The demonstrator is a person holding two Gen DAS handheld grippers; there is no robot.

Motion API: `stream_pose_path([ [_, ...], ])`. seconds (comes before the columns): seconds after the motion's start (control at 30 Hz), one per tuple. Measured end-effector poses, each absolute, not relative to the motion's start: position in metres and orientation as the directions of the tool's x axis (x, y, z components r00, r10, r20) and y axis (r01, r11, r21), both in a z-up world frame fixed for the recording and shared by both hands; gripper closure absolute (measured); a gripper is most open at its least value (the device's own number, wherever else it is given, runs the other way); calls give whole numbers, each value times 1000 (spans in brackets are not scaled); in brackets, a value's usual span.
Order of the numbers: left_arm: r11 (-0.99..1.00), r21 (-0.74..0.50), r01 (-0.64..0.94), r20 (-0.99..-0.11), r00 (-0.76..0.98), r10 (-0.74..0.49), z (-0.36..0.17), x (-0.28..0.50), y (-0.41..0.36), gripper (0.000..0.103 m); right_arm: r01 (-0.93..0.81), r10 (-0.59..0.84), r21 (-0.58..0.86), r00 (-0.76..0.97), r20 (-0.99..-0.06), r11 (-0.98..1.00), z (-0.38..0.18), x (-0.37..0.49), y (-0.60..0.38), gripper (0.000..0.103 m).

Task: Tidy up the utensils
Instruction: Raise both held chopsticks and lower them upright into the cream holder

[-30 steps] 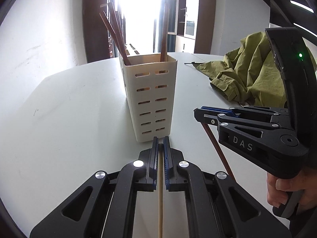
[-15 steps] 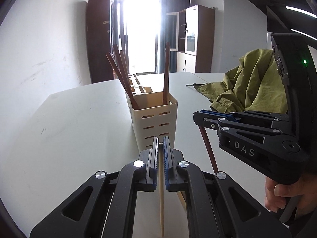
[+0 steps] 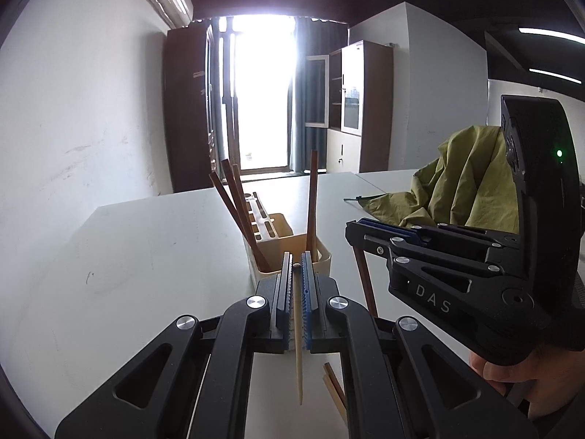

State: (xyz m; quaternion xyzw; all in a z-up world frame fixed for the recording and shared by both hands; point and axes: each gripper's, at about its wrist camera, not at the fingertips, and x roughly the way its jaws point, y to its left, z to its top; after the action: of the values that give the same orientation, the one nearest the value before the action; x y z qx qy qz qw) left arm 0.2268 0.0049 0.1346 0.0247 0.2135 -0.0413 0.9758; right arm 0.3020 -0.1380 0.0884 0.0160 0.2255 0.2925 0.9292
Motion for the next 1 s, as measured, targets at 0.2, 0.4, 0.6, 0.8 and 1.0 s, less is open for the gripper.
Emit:
stream_pose_path([
  [0.2,995,18,94,-356,931,-81,153,224,8,99,-533,552,162,753,-358,831,103,308,-139,95],
  [0.4,995,32,93,-314,946,-79,162,225,7,99,-551,582,188,753,-309,813,111,315,-141,95],
  [0.6,996,20,84,-255,964,-77,175,229,12,99,-559,596,207,765,-245,803,125,320,-144,95],
  [0.8,997,14,73,-186,980,-69,189,231,12,99,-590,630,241,762,-147,770,139,321,-152,95],
  [1.0,999,5,44,-113,993,-43,202,232,10,99,-626,644,239,765,-1,743,155,311,-162,95],
])
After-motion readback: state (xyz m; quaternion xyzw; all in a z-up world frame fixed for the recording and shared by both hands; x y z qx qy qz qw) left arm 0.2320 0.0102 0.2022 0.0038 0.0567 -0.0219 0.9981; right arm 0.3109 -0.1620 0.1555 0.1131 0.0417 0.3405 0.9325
